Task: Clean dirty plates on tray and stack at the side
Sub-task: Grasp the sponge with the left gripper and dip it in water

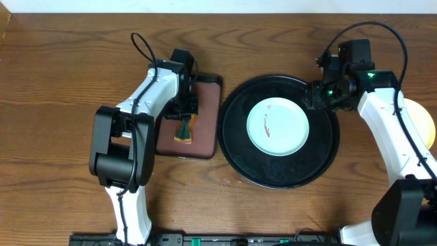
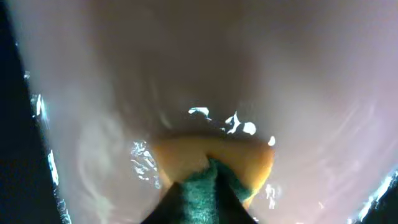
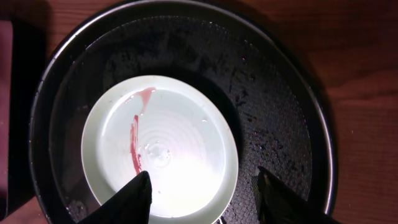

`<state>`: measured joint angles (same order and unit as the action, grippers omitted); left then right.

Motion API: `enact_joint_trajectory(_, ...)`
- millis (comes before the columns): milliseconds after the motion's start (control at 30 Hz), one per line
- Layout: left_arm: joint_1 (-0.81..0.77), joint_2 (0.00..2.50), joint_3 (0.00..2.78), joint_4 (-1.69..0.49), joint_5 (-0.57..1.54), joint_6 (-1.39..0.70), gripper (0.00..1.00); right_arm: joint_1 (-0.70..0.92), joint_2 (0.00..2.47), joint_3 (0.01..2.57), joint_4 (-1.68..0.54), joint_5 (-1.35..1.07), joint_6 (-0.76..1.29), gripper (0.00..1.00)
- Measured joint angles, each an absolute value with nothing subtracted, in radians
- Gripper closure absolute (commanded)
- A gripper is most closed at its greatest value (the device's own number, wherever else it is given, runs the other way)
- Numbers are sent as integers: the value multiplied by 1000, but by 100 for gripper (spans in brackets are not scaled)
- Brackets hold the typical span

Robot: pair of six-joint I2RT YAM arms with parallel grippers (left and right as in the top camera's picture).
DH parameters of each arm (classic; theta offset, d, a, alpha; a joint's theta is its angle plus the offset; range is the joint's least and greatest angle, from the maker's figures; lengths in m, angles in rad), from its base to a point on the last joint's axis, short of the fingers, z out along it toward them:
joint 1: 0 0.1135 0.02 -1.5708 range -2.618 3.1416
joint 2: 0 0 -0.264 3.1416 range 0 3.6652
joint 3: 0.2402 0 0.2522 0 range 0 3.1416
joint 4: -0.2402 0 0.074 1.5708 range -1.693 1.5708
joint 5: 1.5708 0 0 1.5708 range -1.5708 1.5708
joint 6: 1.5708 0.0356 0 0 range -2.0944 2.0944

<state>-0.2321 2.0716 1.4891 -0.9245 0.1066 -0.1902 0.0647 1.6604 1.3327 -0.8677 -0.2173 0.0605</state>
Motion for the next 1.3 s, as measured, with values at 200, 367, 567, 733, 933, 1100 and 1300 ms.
enact_joint_trajectory(200, -232, 1953, 1503, -1023, 107, -182, 44, 65, 1660, 1333, -868, -217, 60, 49)
enact_joint_trajectory(367, -232, 1896, 1507, -1093, 107, -184, 45, 65, 1660, 1333, -868, -217, 61, 49)
enact_joint_trajectory(567, -234, 1897, 1317, -992, 107, -186, 47, 65, 1660, 1333, -868, -217, 64, 49)
enact_joint_trajectory(733, -234, 1901, 1177, -846, 130, -188, 76, 65, 1660, 1333, -867, -218, 64, 50)
enact_joint_trajectory(933, -239, 1896, 1154, -787, 209, -189, 93, 65, 1660, 1333, -868, -218, 64, 50)
enact_joint_trajectory(1100, -239, 1897, 1202, -859, 216, -195, 58, 65, 1660, 1333, -868, -218, 64, 49)
enact_joint_trajectory(1300, -239, 1897, 1338, -937, 220, -194, 47, 65, 1660, 1333, -868, -218, 64, 50)
